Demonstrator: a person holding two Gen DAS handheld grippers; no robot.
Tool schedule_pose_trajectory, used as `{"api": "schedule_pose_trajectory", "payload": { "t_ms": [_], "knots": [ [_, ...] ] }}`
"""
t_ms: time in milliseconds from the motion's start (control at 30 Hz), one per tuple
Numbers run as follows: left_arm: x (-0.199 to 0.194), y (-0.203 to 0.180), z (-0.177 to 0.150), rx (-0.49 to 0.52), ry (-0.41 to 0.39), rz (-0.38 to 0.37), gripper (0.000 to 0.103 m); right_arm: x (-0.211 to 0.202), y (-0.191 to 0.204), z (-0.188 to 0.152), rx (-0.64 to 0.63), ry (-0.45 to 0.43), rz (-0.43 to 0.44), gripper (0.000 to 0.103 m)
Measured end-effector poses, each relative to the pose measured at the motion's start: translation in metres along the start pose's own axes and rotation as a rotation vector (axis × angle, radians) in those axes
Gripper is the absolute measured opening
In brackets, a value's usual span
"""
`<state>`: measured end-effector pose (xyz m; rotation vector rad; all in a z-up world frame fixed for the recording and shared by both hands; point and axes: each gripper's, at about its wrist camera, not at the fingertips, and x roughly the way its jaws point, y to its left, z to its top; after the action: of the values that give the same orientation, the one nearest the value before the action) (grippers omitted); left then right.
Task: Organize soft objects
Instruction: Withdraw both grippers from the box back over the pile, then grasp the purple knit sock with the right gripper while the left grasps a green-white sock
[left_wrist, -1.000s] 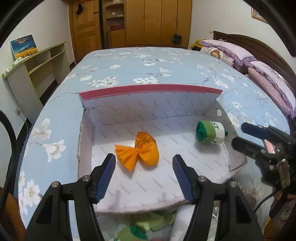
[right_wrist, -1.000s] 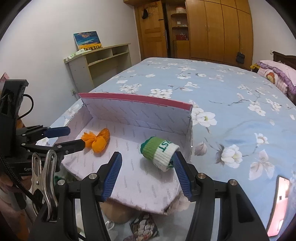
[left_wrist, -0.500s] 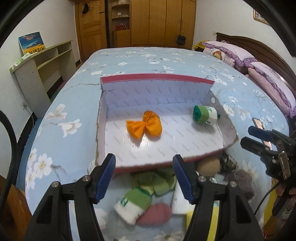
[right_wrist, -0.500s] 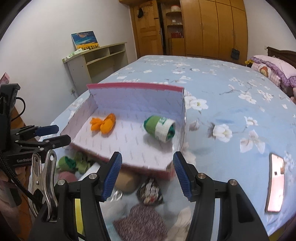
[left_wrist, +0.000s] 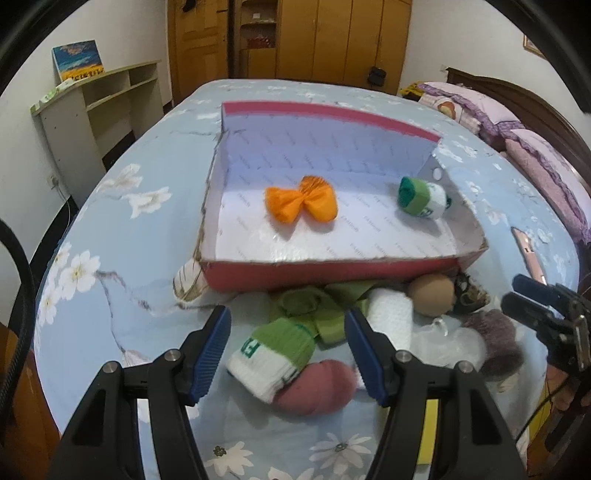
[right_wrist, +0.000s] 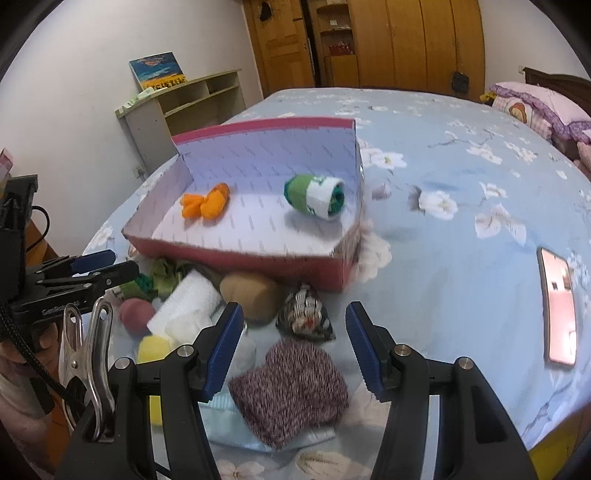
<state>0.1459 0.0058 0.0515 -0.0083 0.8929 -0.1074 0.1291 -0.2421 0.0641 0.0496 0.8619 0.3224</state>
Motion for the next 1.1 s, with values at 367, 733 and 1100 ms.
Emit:
{"api": "schedule_pose_trajectory", "payload": {
  "t_ms": [367, 733, 1100],
  "knots": [
    [0.021, 0.014, -0.019, -0.060, 0.015, 0.006, 0.068, 0.008, -0.006, -0.032, 0.038, 0.052, -0.041, 0.059],
    [0.022, 0.019, -0.030, -0.095, -0.014, -0.018, 0.068, 0.014, -0.006, -0.049, 0.081, 0.049, -0.043, 0.059],
    [0.012, 0.021, -0.035, -0.084, -0.048, -0.053, 0.056, 0.021, -0.019, -0.063, 0.215, 0.052, 0.020, 0.060]
  ]
}}
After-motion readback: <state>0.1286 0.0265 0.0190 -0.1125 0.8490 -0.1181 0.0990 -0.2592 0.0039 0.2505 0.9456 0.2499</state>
